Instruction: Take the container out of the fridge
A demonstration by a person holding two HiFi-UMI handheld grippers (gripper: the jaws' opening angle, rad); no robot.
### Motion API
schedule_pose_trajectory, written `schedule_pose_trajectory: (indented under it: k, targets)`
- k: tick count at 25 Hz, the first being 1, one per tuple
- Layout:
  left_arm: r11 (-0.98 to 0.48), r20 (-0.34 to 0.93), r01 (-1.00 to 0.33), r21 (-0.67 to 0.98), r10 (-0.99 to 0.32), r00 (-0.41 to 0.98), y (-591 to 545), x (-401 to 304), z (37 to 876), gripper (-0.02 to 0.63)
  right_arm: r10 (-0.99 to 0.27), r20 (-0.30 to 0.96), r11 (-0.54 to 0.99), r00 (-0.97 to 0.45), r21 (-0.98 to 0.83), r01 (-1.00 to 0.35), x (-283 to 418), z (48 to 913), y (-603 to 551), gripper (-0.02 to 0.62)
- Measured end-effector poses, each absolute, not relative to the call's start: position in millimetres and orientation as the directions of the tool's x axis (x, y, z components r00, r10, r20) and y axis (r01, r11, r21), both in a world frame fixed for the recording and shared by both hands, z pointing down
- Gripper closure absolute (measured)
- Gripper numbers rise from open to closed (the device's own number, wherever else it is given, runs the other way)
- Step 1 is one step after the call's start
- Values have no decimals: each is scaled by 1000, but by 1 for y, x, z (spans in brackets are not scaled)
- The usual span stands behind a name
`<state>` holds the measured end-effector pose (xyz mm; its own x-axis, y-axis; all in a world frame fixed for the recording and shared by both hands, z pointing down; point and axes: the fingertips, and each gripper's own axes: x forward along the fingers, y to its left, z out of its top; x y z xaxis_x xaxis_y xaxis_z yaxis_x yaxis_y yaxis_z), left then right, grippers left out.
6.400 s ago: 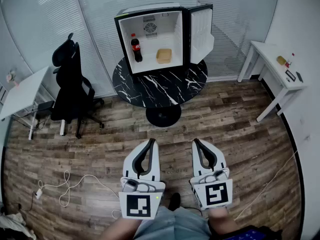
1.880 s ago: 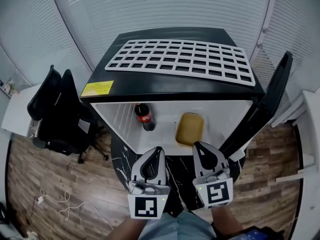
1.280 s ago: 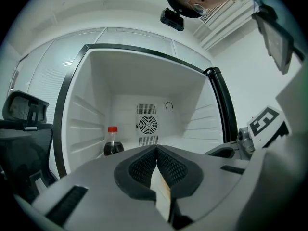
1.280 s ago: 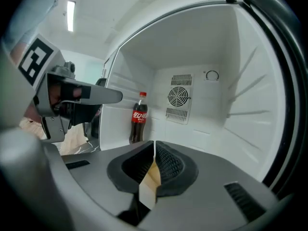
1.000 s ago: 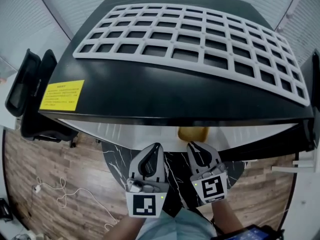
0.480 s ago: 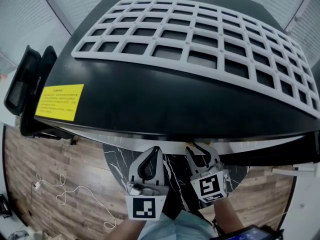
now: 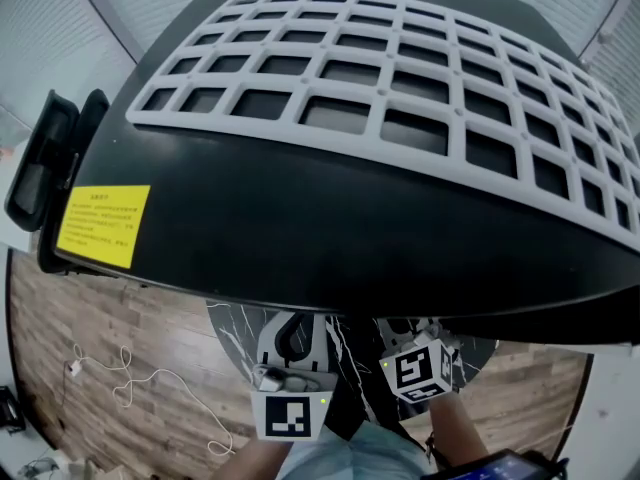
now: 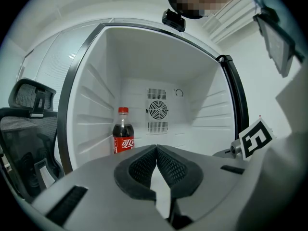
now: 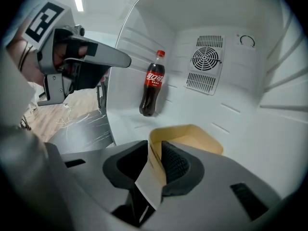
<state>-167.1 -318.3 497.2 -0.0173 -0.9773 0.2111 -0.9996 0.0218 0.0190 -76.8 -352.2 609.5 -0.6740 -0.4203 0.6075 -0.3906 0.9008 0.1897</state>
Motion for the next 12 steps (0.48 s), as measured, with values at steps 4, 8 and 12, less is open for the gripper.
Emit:
schedule_pose_trajectory:
  k: [4,8,12]
  targets:
    - [35,220,-999,35,-975,-26,-320,-167,499,591,-399,630,912,-666,197,-360,-76,612,-354,508]
    - [45,223,-998,45,-974,-34,-319,-166,498,591,-385,648,919,-657,210,-332,-76,611,-351,519]
    - [40,217,-999,17,-976,-36,-316,-166,493,591,-379,654,924,-655,233,-302,-76,610,-348,532]
